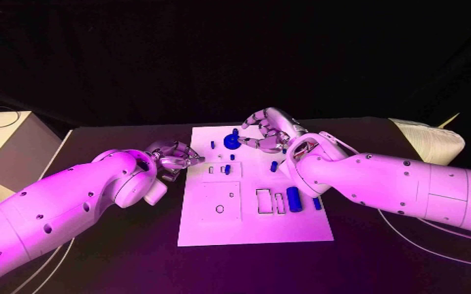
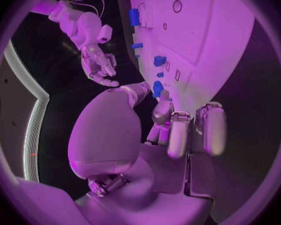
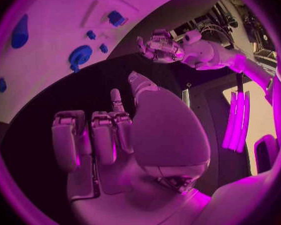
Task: Assemble the parts on the task board
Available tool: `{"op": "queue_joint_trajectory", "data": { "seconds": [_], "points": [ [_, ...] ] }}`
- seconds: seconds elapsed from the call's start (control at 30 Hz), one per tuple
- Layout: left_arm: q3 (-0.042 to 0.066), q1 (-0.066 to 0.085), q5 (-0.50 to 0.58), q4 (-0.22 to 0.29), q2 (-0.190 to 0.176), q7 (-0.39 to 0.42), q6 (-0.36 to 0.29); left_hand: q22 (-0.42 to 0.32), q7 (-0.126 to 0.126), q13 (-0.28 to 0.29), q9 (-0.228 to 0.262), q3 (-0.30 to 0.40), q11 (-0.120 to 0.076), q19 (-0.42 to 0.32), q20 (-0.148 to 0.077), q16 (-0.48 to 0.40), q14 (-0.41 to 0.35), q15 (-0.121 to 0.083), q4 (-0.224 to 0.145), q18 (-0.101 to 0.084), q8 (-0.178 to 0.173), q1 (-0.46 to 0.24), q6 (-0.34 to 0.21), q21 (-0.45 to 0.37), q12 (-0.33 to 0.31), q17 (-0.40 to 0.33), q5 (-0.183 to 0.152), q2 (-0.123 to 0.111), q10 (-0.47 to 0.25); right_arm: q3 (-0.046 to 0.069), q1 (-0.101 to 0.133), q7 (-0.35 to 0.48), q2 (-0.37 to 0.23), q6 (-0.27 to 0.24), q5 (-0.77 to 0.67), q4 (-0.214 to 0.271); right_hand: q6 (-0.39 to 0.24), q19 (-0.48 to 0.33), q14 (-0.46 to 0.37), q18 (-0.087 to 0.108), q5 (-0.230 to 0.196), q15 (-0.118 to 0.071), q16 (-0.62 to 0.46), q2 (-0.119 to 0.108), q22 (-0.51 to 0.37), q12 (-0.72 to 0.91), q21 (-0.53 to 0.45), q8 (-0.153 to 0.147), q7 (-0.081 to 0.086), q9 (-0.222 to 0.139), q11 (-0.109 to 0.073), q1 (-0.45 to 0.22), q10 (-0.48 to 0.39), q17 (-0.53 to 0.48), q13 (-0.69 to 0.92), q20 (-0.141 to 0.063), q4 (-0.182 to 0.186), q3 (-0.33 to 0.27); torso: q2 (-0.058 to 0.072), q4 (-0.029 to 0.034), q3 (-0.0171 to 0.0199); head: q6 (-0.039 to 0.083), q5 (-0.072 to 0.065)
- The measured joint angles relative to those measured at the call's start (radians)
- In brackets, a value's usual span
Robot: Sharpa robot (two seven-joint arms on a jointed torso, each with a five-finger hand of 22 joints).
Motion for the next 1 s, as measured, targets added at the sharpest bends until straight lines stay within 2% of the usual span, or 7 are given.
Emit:
{"op": "queue_joint_trajectory", "data": {
  "seconds": [0.1, 0.23, 0.47, 0.53, 0.73, 1.0],
  "points": [
    [0.000, 0.009, -0.043, -0.013, 0.024, -0.052, 0.022, 0.000, 0.000, 0.007, 0.003, -0.003, 0.004, 0.000, 0.000, 0.000, 0.000, 0.000, 0.003, 0.000, 0.005, -0.013, 0.000, 0.000, 0.000, 0.000, 0.000, 0.003, 0.004, 0.002, 0.013, 0.019, -0.012, -0.007, 0.066, -0.010, 0.000, 0.000, 0.000, 0.000, 0.004, 0.000, 0.000, 0.000, 0.000, 0.000, 0.000, 0.003, 0.000, 0.001, 0.000, 0.000, 0.000, 0.000, 0.000, 0.000, 0.000, 0.000, -0.002, -0.0008, 0.0000, -0.001, 0.003],
    [-0.002, 0.029, -0.107, -0.033, 0.060, -0.125, 0.055, 0.000, 0.000, 0.014, 0.010, -0.007, 0.004, 0.000, 0.000, 0.000, 0.000, 0.000, 0.006, 0.000, 0.014, -0.029, 0.000, 0.000, 0.002, 0.000, 0.000, 0.005, 0.004, 0.004, 0.033, 0.037, -0.027, -0.015, 0.147, -0.026, 0.000, 0.000, 0.000, 0.000, 0.008, 0.000, 0.000, 0.001, 0.000, 0.000, 0.000, 0.003, 0.000, 0.001, 0.000, -0.001, 0.000, 0.000, 0.000, 0.000, 0.000, 0.000, -0.005, -0.0033, 0.0001, -0.002, 0.007],
    [-0.007, 0.064, -0.169, -0.058, 0.101, -0.191, 0.091, 0.000, -0.005, 0.021, 0.027, -0.027, 0.004, 0.000, 0.000, 0.000, 0.000, 0.000, 0.006, 0.000, 0.036, -0.064, 0.005, 0.000, 0.004, 0.000, 0.000, 0.008, 0.004, 0.005, 0.045, 0.046, -0.037, -0.018, 0.217, -0.041, 0.000, 0.000, 0.000, 0.000, 0.012, 0.000, 0.000, 0.005, 0.000, 0.000, -0.004, 0.003, 0.000, 0.001, 0.000, -0.005, 0.000, 0.000, 0.000, 0.000, 0.000, 0.000, -0.006, -0.0076, 0.0038, -0.003, 0.013],
    [-0.012, 0.073, -0.182, -0.064, 0.112, -0.203, 0.101, 0.000, -0.008, 0.021, 0.035, -0.036, 0.002, 0.000, 0.000, 0.000, 0.000, 0.000, 0.008, 0.000, 0.047, -0.077, 0.003, 0.000, 0.004, 0.000, -0.003, 0.012, 0.006, 0.005, 0.047, 0.046, -0.038, -0.017, 0.226, -0.043, 0.000, 0.000, 0.000, 0.000, 0.012, 0.000, 0.000, 0.005, 0.000, 0.000, -0.004, 0.003, 0.000, 0.001, 0.000, -0.005, 0.000, 0.000, 0.000, 0.000, 0.000, 0.000, -0.007, -0.0077, 0.0044, -0.003, 0.013],
    [-0.037, 0.101, -0.207, -0.080, 0.147, -0.230, 0.126, 0.001, -0.015, 0.026, 0.061, -0.081, -0.003, 0.003, -0.004, 0.000, 0.003, -0.003, 0.008, 0.000, 0.070, -0.117, -0.004, 0.000, 0.004, 0.000, -0.004, 0.015, 0.011, 0.005, 0.049, 0.041, -0.038, -0.015, 0.238, -0.049, 0.000, 0.000, 0.000, 0.000, 0.012, 0.000, 0.000, 0.005, 0.000, 0.000, -0.004, 0.003, 0.000, 0.001, 0.000, -0.005, 0.000, 0.000, 0.001, 0.000, 0.000, 0.000, -0.006, -0.0075, 0.0039, -0.004, 0.013],
    [-0.053, 0.124, -0.225, -0.107, 0.186, -0.256, 0.173, 0.004, -0.027, 0.030, 0.099, -0.121, -0.009, 0.007, -0.007, 0.000, 0.003, -0.010, 0.008, 0.000, 0.109, -0.133, 0.002, 0.000, 0.008, 0.000, -0.004, 0.031, 0.016, 0.005, 0.049, 0.027, -0.034, -0.008, 0.238, -0.058, 0.000, 0.000, 0.000, 0.000, 0.012, 0.000, 0.000, 0.004, 0.001, 0.000, -0.004, 0.003, 0.000, 0.001, 0.000, -0.004, 0.000, 0.000, 0.001, 0.000, 0.000, 0.000, -0.005, -0.0084, 0.0033, -0.004, 0.011]
  ]
}}
